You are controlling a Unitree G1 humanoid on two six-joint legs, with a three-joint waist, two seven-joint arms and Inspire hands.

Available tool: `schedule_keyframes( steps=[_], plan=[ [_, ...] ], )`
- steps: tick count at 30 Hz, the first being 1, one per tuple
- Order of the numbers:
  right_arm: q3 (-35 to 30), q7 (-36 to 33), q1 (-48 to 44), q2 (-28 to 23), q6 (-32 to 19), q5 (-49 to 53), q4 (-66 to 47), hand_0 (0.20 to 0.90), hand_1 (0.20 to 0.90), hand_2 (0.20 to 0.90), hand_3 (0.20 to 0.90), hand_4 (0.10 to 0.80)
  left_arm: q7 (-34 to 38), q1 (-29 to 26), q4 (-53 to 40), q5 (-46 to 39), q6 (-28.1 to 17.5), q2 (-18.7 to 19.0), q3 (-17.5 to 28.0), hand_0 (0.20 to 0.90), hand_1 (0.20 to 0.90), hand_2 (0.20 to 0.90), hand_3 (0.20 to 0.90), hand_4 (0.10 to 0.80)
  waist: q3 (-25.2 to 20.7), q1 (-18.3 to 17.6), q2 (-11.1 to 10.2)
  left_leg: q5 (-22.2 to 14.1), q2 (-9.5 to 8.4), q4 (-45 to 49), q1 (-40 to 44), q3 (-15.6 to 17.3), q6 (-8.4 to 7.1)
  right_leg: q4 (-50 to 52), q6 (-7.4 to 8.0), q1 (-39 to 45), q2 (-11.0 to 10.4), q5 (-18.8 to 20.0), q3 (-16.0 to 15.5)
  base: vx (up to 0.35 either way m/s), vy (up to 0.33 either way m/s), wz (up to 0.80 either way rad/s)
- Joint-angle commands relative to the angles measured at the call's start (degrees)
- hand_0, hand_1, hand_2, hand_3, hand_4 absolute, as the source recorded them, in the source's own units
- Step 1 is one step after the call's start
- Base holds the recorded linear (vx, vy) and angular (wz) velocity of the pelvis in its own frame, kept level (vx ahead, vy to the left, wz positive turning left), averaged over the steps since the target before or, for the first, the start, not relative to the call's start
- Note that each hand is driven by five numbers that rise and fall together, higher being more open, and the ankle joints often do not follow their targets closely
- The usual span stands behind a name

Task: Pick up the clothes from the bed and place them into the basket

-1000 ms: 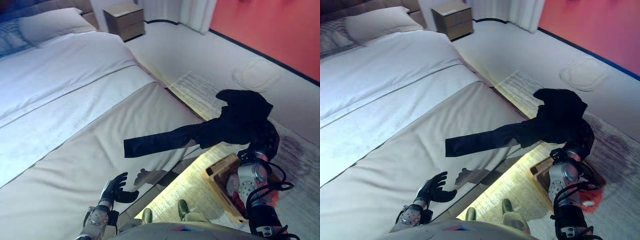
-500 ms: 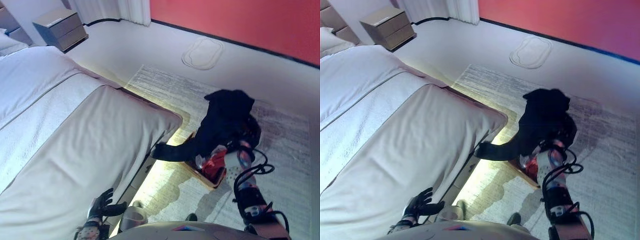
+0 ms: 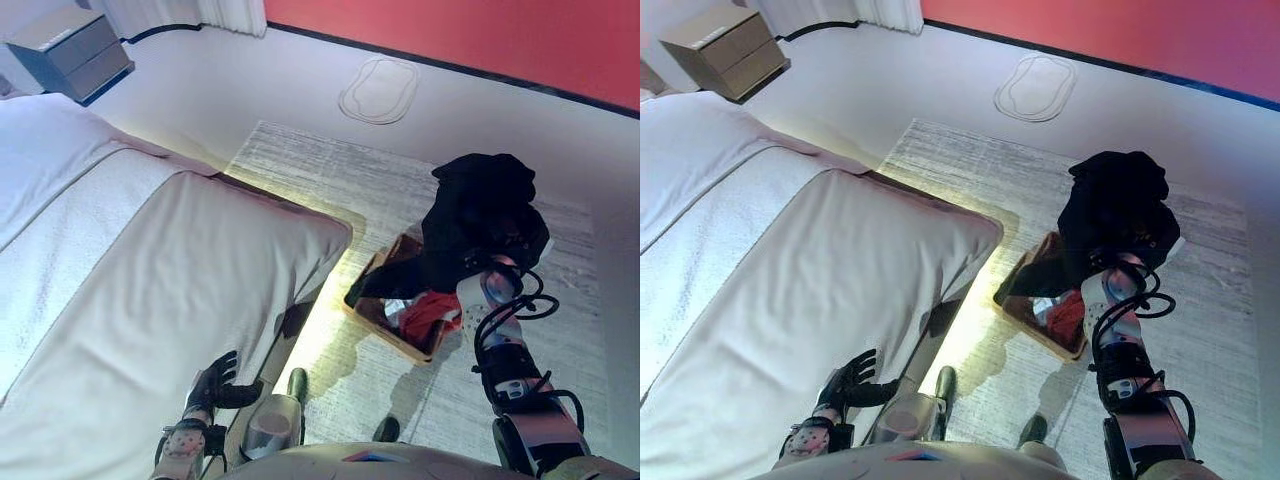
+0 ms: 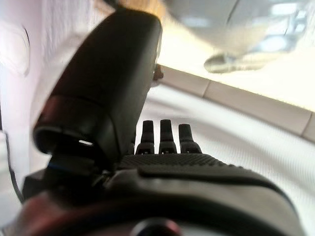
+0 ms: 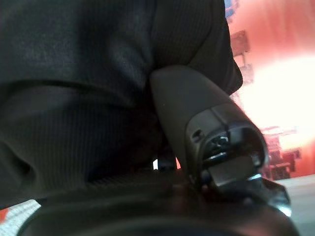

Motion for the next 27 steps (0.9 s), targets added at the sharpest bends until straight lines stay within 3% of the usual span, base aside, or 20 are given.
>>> schedule_keyframes(
  steps=[1, 3, 11, 27],
  plan=[
    [-1.96, -4.33, -8.58, -7.69, -6.37, -7.81, -3.52, 0.300, 0.300, 0.300, 0.200, 0.100, 1.24, 0.11, 2.15, 0.00, -2.61, 1.87, -2.47, 0.900, 0.900, 0.900, 0.900, 0.800, -6.10, 1.28, 0.54, 0.26, 1.88, -3.22, -1.40, -1.53, -1.37, 3.42, 3.44, 2.45, 0.74, -3.02, -4.75, -0.026, -0.031, 0.08],
    [-2.63, -5.74, -9.82, -8.26, -8.64, -10.21, -3.10, 0.300, 0.300, 0.300, 0.200, 0.100, 1.12, -0.36, 2.67, -0.85, -2.84, 1.55, -3.12, 0.900, 0.900, 0.900, 0.900, 0.800, -6.05, 1.63, 0.58, 0.38, 1.95, -3.63, -1.91, -1.93, -1.70, 2.42, 3.47, 2.69, 1.13, -2.98, -4.83, -0.037, -0.025, 0.08],
    [-2.04, -9.65, -12.24, -11.14, -9.06, -20.04, -13.82, 0.300, 0.300, 0.300, 0.200, 0.100, -0.19, 0.49, 2.28, 0.83, -2.50, 1.13, -1.46, 0.900, 0.900, 0.900, 0.900, 0.800, -6.38, 2.06, -0.33, 0.47, 2.40, -3.61, -2.28, -1.99, -1.93, 1.64, 3.32, 3.73, 1.59, -3.51, -5.26, 0.000, 0.000, 0.00],
    [-2.67, -9.40, -13.73, -14.74, -8.37, -19.27, -15.97, 0.300, 0.300, 0.300, 0.200, 0.100, 0.37, -0.74, 1.69, 0.17, -0.92, 1.59, -2.11, 0.900, 0.900, 0.900, 0.900, 0.800, -8.01, 0.67, -1.26, 0.15, 3.03, -3.61, -1.01, -1.28, -2.42, 1.31, 2.63, 4.28, 2.49, -4.19, -3.92, -0.004, 0.000, -0.03]
  ],
)
